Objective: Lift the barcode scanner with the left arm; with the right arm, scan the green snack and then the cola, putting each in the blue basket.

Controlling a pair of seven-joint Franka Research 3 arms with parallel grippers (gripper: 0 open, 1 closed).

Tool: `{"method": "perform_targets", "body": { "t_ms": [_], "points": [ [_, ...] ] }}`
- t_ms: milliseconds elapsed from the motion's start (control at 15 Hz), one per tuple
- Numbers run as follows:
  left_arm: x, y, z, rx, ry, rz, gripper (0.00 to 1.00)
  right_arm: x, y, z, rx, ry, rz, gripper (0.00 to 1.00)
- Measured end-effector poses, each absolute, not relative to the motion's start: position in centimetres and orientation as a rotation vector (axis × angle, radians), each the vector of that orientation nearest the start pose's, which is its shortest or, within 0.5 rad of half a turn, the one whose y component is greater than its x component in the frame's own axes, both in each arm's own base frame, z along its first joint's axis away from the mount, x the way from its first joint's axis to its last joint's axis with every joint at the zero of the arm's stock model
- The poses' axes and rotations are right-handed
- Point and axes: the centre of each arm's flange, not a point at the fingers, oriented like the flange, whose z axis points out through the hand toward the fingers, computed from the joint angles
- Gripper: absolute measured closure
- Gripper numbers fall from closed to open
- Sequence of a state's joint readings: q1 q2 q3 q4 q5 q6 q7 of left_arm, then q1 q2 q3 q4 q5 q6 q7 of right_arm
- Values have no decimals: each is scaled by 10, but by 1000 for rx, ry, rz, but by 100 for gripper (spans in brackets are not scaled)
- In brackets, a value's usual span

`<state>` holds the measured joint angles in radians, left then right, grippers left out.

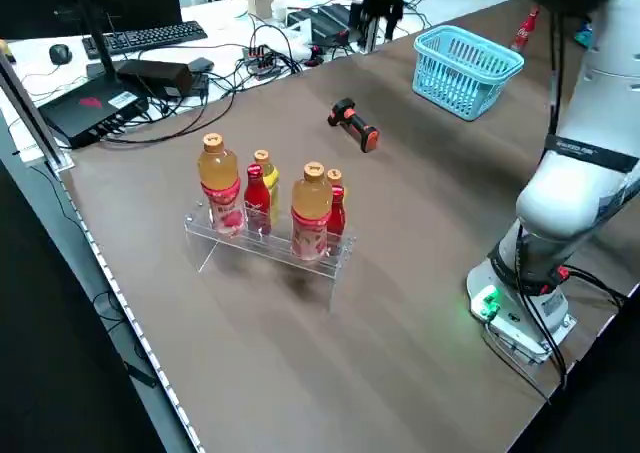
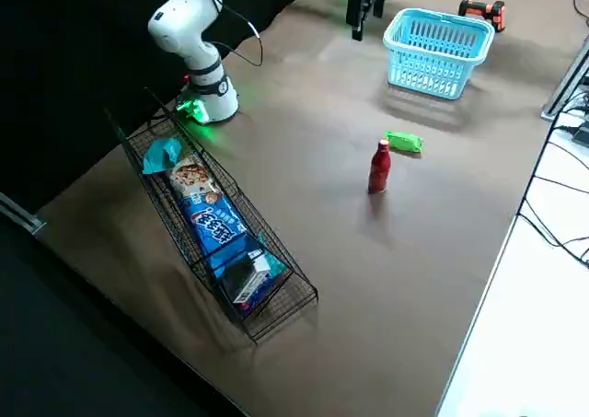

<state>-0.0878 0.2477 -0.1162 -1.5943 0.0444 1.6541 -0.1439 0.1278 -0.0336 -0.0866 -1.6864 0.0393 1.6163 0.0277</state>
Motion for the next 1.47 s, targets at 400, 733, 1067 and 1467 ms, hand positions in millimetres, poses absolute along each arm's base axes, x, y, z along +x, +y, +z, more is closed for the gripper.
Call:
{"method": "perform_targets", "body": {
  "t_ms": [400, 733, 1067, 1467],
  "points": [
    [630, -127, 264, -3118, 131, 189, 0, 563, 4, 532, -3077, 69, 42, 0],
    [612, -119, 219, -3137, 128, 86, 0, 591, 11, 473, -3092, 61, 3, 2],
    [613, -120, 219, -3138, 90, 76, 24, 615, 81, 377, -3108, -104, 91, 4],
    [612, -116, 217, -3085, 154, 65, 29, 636, 129, 290, -3110, -199, 134, 3]
  ]
}}
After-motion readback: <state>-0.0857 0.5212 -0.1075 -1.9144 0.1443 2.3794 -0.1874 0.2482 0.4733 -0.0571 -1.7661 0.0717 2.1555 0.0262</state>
